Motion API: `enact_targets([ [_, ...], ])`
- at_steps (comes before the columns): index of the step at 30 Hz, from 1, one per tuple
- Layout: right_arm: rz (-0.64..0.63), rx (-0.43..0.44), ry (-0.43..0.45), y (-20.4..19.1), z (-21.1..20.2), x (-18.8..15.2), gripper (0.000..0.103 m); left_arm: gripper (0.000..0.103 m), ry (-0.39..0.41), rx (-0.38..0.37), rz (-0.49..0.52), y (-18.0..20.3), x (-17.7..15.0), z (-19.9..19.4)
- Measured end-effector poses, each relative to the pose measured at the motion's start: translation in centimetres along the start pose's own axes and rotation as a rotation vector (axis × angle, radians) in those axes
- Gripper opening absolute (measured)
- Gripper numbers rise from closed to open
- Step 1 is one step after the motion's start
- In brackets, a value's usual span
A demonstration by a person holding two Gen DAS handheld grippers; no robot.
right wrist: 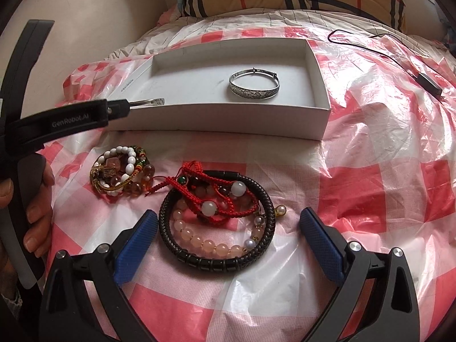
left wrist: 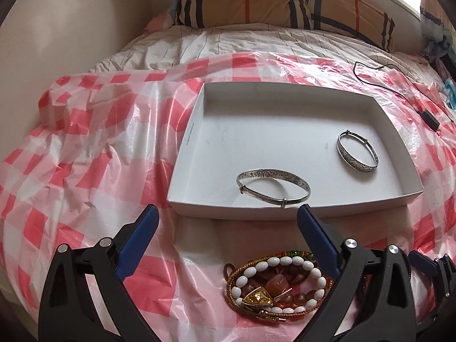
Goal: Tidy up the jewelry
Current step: 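Move the right gripper back over the black braided bracelet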
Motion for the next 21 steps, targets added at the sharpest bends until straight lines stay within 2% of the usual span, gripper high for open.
enact_targets([
  [9,-0.009,-0.01,-0.004,0.2,0.1,0.0,0.096,0.096,-0.024,0.002,-0.032,-0.5,0.7,1.4],
  [14,-0.01,-0.014,-0.004,0.1,0.1,-0.1,0.096,0.096,-0.046,0.033,0.006,-0.4,0.4,1.7],
  [21,-0.017,-0.027,-0.007,0.0,0.3,-0.1,0.096,0.096,-0.028,-0.009,0.022,-0.4,0.1,0.4],
])
Point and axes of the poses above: each gripper's, at about its wrist camera, not at the fingertips, and z roughly the way its jaws point, y to its right, x to its top, the point moved 6 cm from there along z, roughly the way its jaws point, and after that the axes turned 2 degrees about -y, right-handed, at the moved point
